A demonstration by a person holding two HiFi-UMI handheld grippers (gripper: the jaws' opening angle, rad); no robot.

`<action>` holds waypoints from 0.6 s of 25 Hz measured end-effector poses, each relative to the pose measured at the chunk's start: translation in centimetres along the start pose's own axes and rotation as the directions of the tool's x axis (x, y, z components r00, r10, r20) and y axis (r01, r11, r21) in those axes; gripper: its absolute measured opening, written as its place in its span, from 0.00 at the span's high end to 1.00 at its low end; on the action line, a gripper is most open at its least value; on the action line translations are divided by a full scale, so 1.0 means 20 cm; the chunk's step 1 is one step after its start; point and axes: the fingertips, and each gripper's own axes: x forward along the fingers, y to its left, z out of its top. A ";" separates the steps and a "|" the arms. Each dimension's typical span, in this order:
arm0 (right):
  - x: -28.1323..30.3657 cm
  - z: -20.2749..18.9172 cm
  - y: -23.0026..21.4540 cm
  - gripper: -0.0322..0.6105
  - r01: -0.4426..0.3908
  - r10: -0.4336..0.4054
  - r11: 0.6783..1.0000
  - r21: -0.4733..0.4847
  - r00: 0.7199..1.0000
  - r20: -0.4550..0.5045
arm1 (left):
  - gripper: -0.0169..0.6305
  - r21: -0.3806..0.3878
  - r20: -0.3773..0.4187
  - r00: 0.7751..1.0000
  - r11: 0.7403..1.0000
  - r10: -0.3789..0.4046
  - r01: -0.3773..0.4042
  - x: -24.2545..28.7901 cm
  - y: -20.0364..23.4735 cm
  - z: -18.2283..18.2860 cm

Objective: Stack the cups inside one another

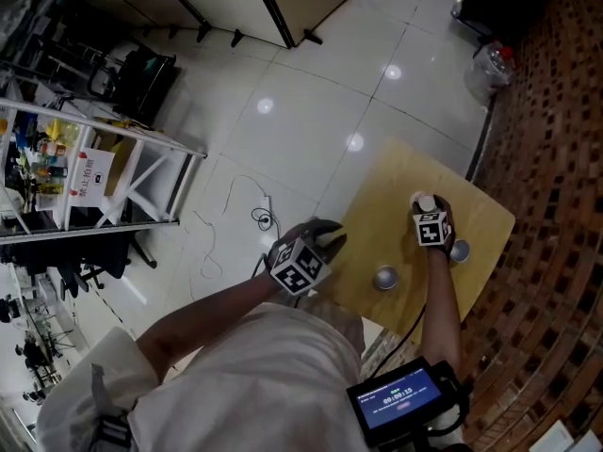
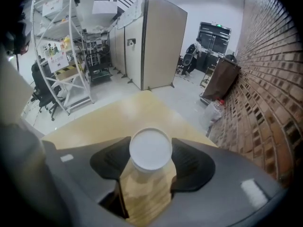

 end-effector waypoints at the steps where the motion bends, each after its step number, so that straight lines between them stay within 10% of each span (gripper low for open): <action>1: -0.01 0.01 0.00 0.52 0.003 -0.003 1.000 0.002 1.000 0.003 | 0.83 0.000 0.002 1.000 1.000 0.001 -0.001 -0.01 0.00 0.00; 10: -0.33 0.11 0.05 0.53 0.024 -0.044 0.994 0.105 0.979 0.197 | 0.79 -0.022 0.054 0.998 0.999 -0.022 0.023 0.06 0.02 0.03; 15: -0.57 0.14 0.09 0.53 -0.103 -0.012 0.952 0.290 0.929 0.371 | 0.74 -0.092 0.097 0.986 0.985 -0.138 0.147 0.23 -0.01 0.08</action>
